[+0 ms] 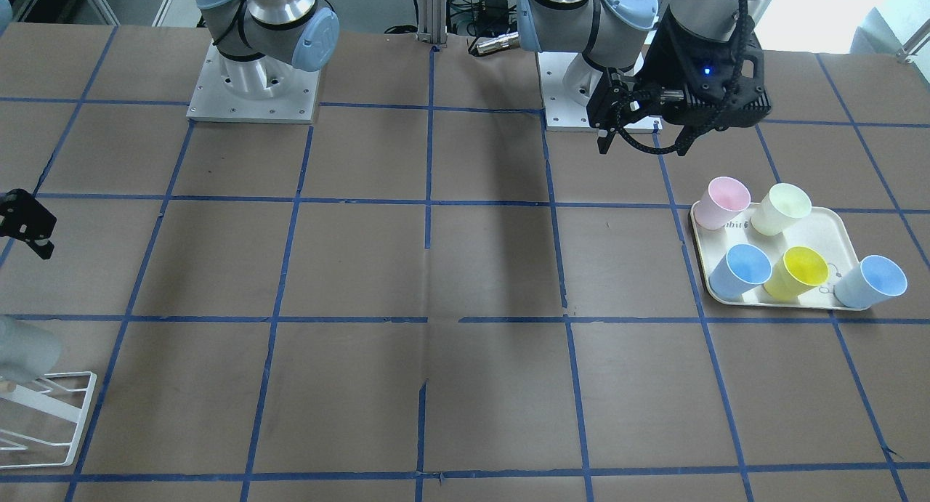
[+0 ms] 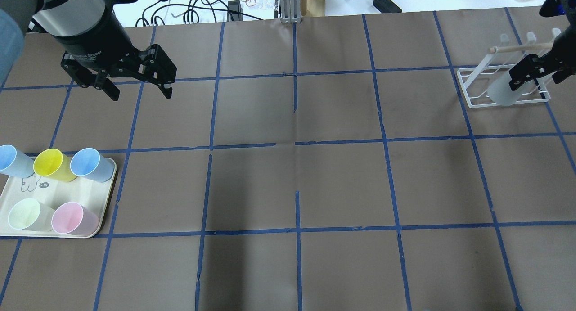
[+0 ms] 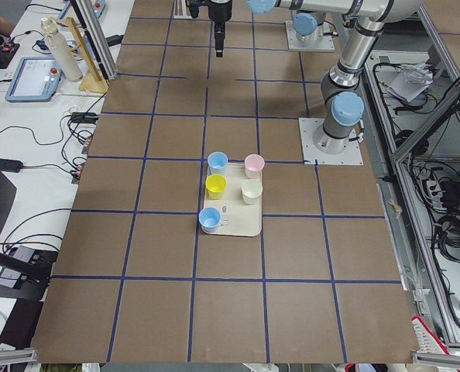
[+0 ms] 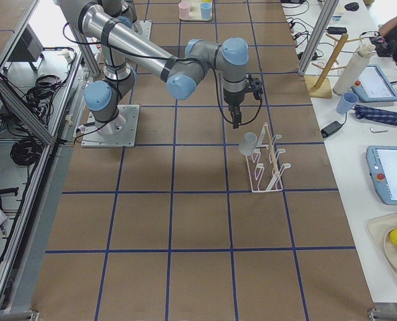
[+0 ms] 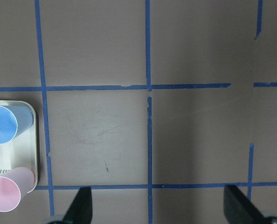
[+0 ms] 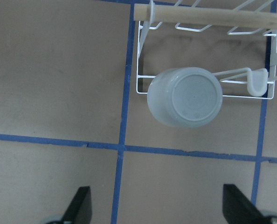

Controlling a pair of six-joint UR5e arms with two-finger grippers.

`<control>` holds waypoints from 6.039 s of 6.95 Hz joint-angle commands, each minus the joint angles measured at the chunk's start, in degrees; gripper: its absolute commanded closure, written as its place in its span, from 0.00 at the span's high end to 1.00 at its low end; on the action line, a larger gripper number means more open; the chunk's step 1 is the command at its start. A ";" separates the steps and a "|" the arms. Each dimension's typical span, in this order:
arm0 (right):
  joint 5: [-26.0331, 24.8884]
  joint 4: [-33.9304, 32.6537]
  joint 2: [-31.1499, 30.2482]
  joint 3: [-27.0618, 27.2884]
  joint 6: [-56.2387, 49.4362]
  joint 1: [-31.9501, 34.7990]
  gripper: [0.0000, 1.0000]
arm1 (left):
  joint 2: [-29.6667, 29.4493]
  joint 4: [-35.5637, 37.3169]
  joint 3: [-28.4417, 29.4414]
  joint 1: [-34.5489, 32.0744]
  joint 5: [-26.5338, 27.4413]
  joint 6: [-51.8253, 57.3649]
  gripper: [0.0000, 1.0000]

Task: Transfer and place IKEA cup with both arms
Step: 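Move the right gripper over the white cup in the wire rack, then lower the right gripper and close it around the white cup, then lift the white cup toward the left gripper while the left arm reaches in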

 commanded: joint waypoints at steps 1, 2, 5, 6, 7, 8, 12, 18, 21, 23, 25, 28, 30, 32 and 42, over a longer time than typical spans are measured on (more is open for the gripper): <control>0.09 -4.84 3.61 -0.03 -2.25 -0.41 1.00 | -0.04 0.00 -0.09 0.09 0.12 0.08 1.00; 0.09 -5.46 4.75 -0.21 -2.34 -0.41 1.00 | -0.12 0.00 0.00 0.18 0.12 0.08 1.00; 0.18 -10.72 8.00 -0.21 -4.01 -0.68 1.00 | -0.12 0.00 -0.09 0.18 0.21 0.00 1.00; 0.18 -11.69 8.80 -0.21 -4.01 -0.68 1.00 | -0.12 0.00 -0.09 0.18 0.21 0.08 1.00; 1.31 -13.10 9.68 -0.21 -4.01 -0.68 1.00 | -0.12 0.00 -0.09 0.18 0.21 0.08 1.00; 2.19 -13.20 9.95 -0.21 -4.01 -0.68 1.00 | -0.21 0.00 -0.09 0.26 0.21 0.08 1.00; 2.29 -14.25 11.09 -0.30 -4.01 -0.68 0.95 | -0.21 0.00 -0.09 0.26 0.21 0.08 1.00; 2.11 -14.16 11.36 -0.30 -3.74 -0.68 0.41 | -0.21 0.00 -0.09 0.44 0.21 0.08 1.00; 1.15 -12.59 10.30 -2.56 -3.83 -0.68 0.20 | -0.21 0.08 0.00 0.44 0.21 0.08 1.00; 0.79 -6.90 7.42 -4.42 -3.66 -0.68 0.20 | -0.21 0.00 0.00 0.53 0.04 0.08 1.00; -1.05 -1.54 2.42 -4.69 -3.83 -0.68 0.20 | 0.05 -0.09 0.00 0.53 -0.49 0.08 1.00; -0.18 6.03 -5.93 -4.52 -3.13 0.89 0.17 | 0.05 -0.18 0.00 0.79 -0.67 0.17 1.00; -0.09 11.39 -8.41 -4.43 7.93 9.29 0.14 | 0.66 -1.75 -0.09 1.84 -6.17 1.48 1.00; -0.09 15.51 -8.95 -4.34 23.97 20.88 0.11 | 2.76 -11.72 -0.17 7.79 -18.96 10.23 1.00; 71.28 26.71 -11.94 5.72 42.68 27.20 0.00 | -0.82 -33.14 -19.96 16.46 -74.56 48.09 1.00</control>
